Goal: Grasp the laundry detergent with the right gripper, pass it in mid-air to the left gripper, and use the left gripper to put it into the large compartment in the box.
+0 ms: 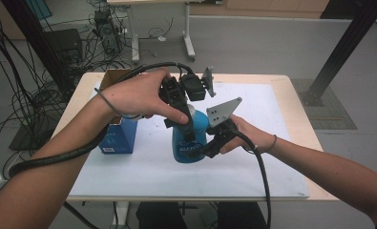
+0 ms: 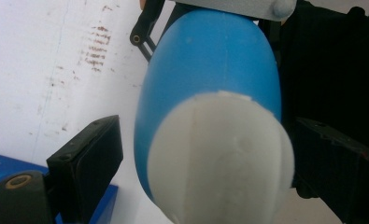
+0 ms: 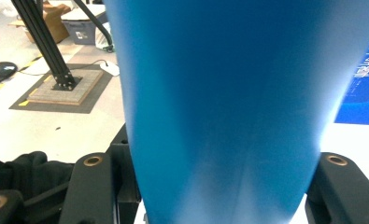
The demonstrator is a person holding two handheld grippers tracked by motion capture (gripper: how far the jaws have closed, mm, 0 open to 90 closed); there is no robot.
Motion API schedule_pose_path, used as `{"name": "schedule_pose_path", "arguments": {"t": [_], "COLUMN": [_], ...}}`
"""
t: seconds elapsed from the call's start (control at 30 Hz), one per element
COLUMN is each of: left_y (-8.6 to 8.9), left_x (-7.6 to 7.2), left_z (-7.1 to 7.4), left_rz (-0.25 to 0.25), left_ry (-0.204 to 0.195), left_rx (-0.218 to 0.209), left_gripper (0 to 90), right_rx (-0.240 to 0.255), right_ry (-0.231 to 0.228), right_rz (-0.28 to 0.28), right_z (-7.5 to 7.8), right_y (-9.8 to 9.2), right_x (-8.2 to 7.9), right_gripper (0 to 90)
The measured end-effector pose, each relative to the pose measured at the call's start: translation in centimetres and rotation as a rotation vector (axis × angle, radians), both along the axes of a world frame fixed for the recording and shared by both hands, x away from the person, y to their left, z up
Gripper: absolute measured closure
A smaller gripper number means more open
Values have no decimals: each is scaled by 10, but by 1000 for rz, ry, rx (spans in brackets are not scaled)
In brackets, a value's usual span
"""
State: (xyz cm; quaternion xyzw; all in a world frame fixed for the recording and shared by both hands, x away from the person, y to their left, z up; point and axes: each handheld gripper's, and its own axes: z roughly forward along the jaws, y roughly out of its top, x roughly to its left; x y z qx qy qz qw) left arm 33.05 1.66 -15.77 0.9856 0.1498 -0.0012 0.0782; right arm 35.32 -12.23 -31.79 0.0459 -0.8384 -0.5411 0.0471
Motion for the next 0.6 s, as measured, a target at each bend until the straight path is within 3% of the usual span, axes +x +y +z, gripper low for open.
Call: {"name": "schedule_pose_path", "arguments": {"t": [0.6], "left_y": [3], "left_x": [3], "left_z": [-1], "left_rz": [12], "left_ry": [-1], "left_rx": [-35], "left_gripper": [103], "right_rx": [4], "right_ry": [0], "right_rz": [-9], "right_z": [4], "right_y": [-3], "right_x": [2], "right_gripper": [415]}}
